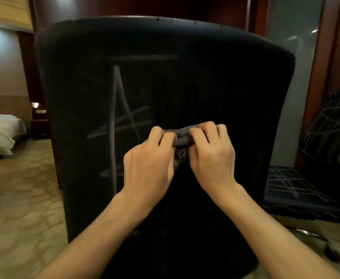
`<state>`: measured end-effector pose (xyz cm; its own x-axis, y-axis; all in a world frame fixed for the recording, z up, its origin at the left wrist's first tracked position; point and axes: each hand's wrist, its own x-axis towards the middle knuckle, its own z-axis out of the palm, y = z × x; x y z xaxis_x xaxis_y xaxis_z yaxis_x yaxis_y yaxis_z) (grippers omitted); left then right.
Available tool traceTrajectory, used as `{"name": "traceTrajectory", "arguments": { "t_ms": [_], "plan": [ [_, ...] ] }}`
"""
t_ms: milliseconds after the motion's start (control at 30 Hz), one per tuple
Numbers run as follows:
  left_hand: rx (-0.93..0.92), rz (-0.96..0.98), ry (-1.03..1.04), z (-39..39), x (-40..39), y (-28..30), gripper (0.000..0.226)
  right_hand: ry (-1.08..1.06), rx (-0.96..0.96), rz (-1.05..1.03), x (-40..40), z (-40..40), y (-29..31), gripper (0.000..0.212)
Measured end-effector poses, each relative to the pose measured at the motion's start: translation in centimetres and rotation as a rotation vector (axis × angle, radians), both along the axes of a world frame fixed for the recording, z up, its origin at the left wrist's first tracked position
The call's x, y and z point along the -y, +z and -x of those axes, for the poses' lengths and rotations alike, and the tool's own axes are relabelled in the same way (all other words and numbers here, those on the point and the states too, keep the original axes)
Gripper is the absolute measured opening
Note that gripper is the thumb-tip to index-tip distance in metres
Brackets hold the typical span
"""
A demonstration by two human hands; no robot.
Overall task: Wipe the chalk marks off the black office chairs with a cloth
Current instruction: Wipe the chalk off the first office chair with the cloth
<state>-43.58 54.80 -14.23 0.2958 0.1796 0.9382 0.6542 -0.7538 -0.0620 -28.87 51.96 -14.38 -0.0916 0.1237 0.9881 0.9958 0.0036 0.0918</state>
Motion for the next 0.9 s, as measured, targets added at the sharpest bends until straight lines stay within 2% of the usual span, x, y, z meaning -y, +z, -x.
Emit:
{"name": "traceTrajectory", "arguments": {
  "t_ms": [233,333,433,533,633,767,900],
  "plan": [
    [-0.093,-0.008,-0.025,-2.1,0.9,0.0,0.015,-0.004,-0.058,0.05,0.7,-2.6,-1.4,0.024],
    [-0.156,-0.063,0.058,-2.8,1.4,1.7,0.016,0.013,-0.114,0.047,1.3,-3.3,-0.7,0.025],
    [-0.041,-0.213,0.207,-2.5,2.1,6.2,0.014,0.06,-0.114,-0.056,1.7,-2.2,4.0,0.03],
    [0.102,-0.376,0.259,-1.8,3.3,10.7,0.015,0.098,-0.145,-0.223,1.9,-0.9,10.0,0.032],
    [0.091,-0.415,0.309,-2.3,3.7,12.4,0.016,0.155,-0.169,-0.229,1.5,-1.0,10.7,0.03],
    [-0.053,-0.278,0.336,-2.0,2.8,8.2,0.015,0.168,-0.163,-0.046,0.3,-1.0,4.9,0.033],
    [-0.172,-0.117,0.239,-0.9,2.4,3.1,0.021,0.191,-0.152,0.063,0.5,-0.9,1.1,0.03]
  ]
}}
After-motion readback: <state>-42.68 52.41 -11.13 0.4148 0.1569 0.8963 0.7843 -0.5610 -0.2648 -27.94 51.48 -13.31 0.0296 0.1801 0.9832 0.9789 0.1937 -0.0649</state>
